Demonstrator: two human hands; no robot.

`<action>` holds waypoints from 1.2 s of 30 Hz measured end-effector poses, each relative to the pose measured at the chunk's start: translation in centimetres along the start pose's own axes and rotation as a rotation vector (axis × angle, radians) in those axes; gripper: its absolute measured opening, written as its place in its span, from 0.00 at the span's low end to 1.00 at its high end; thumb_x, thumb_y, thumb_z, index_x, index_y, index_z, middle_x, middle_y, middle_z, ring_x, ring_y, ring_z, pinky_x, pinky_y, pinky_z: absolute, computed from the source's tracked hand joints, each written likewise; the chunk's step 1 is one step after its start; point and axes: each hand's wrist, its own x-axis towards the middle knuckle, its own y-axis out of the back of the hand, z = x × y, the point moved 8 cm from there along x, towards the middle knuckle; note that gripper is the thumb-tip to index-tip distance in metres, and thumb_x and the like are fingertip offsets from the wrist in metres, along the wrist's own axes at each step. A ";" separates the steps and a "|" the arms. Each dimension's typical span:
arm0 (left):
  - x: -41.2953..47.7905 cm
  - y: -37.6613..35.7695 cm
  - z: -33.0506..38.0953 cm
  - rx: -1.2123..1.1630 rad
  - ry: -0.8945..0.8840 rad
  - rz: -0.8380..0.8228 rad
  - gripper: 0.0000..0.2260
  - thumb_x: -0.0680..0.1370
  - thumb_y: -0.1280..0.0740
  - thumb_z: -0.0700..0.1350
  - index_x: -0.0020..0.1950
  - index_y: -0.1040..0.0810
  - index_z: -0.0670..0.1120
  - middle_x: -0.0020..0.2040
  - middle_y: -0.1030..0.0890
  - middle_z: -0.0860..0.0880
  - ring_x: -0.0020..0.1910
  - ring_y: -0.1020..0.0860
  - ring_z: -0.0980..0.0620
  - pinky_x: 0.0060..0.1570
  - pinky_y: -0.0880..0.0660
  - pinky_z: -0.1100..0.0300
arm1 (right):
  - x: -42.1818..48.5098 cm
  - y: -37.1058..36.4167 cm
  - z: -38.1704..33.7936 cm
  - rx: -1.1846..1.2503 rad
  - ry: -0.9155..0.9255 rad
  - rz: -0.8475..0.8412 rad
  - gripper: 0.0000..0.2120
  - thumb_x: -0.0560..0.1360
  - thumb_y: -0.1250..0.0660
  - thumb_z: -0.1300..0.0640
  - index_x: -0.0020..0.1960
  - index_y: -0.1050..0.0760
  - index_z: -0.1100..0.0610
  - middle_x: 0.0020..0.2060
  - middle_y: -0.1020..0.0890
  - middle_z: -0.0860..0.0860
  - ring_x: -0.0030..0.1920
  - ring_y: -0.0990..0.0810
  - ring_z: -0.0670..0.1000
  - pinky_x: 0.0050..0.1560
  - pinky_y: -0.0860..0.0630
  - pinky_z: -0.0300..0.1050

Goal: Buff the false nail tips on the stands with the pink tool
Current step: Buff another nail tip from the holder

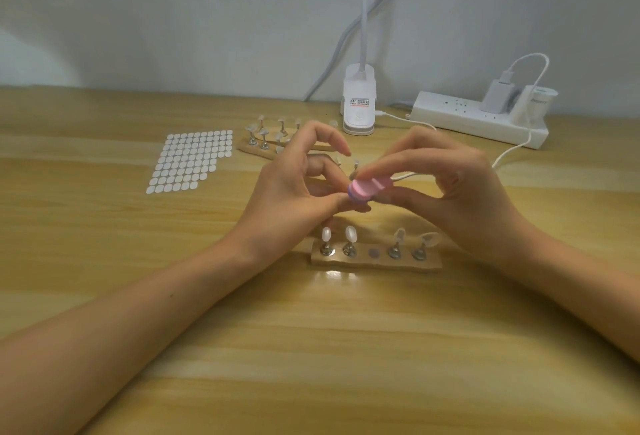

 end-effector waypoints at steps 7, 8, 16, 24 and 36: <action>0.0 0.2 0.0 0.041 -0.012 0.031 0.22 0.72 0.22 0.37 0.59 0.31 0.43 0.37 0.15 0.44 0.38 0.13 0.48 0.44 0.17 0.57 | -0.1 0.1 -0.6 -0.112 0.064 0.009 0.11 0.74 0.27 0.57 0.56 0.17 0.57 0.44 0.19 0.54 0.46 0.19 0.50 0.49 0.22 0.44; 0.0 0.3 -0.2 0.043 -0.005 0.034 0.22 0.72 0.22 0.36 0.59 0.31 0.43 0.37 0.15 0.44 0.38 0.13 0.48 0.45 0.17 0.56 | 0.0 0.3 -0.6 -0.135 0.064 0.016 0.11 0.74 0.27 0.57 0.55 0.17 0.57 0.44 0.19 0.54 0.46 0.19 0.49 0.49 0.22 0.43; -0.1 0.5 -0.3 0.070 0.001 0.061 0.21 0.72 0.23 0.36 0.59 0.30 0.44 0.37 0.15 0.46 0.37 0.14 0.49 0.41 0.18 0.59 | -0.1 1.0 -0.5 -0.178 0.057 0.067 0.11 0.74 0.27 0.57 0.55 0.17 0.57 0.43 0.19 0.55 0.44 0.20 0.50 0.46 0.22 0.46; -0.2 0.5 -0.2 0.100 0.015 0.065 0.21 0.72 0.23 0.36 0.58 0.30 0.44 0.38 0.14 0.46 0.37 0.14 0.51 0.38 0.20 0.65 | -0.1 1.2 -0.2 -0.195 0.026 0.087 0.09 0.74 0.27 0.57 0.54 0.16 0.56 0.42 0.20 0.55 0.44 0.20 0.48 0.46 0.22 0.43; -0.1 0.4 0.1 0.157 -0.020 0.059 0.21 0.72 0.21 0.41 0.57 0.30 0.45 0.37 0.14 0.50 0.36 0.14 0.53 0.39 0.22 0.67 | 0.0 0.2 -0.6 -0.148 0.056 -0.004 0.10 0.74 0.27 0.57 0.55 0.16 0.56 0.42 0.20 0.56 0.44 0.20 0.49 0.46 0.23 0.43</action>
